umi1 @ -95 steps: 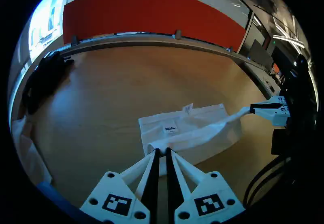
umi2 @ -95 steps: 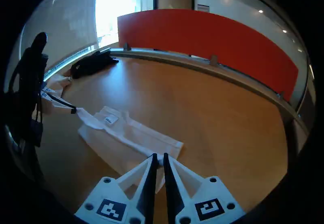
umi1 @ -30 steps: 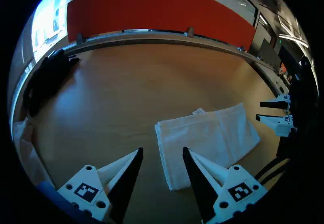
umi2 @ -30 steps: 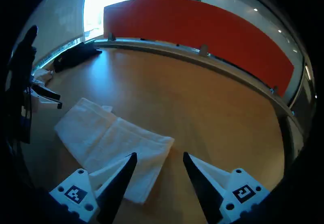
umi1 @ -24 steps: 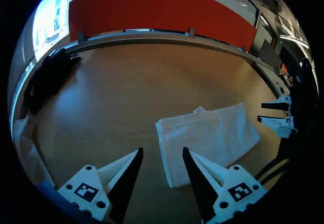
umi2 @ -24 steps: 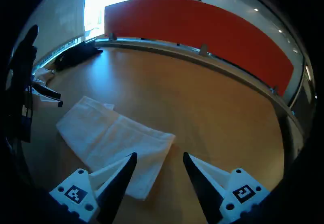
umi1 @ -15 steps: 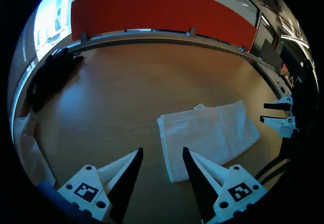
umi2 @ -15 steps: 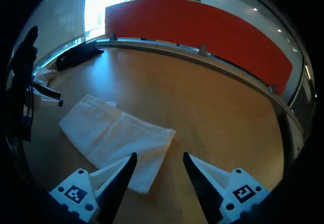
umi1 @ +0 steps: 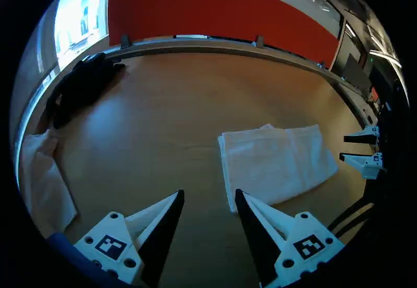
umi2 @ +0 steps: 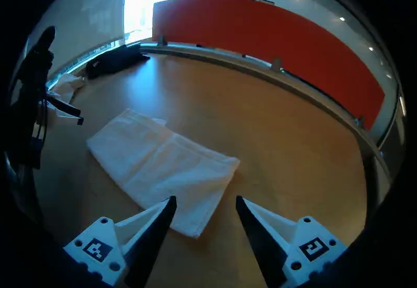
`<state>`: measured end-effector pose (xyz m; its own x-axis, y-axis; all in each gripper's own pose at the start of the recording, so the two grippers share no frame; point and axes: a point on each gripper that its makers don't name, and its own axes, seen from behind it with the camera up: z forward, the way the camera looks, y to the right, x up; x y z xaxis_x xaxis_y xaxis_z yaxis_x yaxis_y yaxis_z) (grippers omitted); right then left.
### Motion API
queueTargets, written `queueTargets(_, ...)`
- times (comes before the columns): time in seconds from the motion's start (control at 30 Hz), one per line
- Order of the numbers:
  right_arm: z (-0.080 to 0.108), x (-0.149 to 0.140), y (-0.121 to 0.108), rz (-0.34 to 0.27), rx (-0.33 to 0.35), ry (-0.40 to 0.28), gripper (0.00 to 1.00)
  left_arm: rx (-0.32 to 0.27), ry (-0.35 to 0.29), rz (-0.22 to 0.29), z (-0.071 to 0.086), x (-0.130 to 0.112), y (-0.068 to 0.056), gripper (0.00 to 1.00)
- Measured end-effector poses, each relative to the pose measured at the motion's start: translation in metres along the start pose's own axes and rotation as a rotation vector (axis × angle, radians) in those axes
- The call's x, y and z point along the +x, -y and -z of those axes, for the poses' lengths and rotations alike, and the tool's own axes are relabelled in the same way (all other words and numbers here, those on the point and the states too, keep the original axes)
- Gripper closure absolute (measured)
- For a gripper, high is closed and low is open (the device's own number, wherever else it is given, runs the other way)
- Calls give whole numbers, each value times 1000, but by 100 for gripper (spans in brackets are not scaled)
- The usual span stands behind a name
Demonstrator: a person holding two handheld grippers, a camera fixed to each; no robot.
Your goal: Fold towel
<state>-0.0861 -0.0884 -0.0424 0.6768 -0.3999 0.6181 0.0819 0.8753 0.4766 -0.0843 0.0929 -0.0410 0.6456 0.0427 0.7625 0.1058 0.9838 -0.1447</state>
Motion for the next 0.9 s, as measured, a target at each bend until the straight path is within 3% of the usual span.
queueTargets(0.37,-1,-4,9,43,39,11,13,37,6,36,25,-22,14,29)
queueTargets(0.9,-2,-39,13,109,85,79,19,61,19,75,43,-43,25,29)
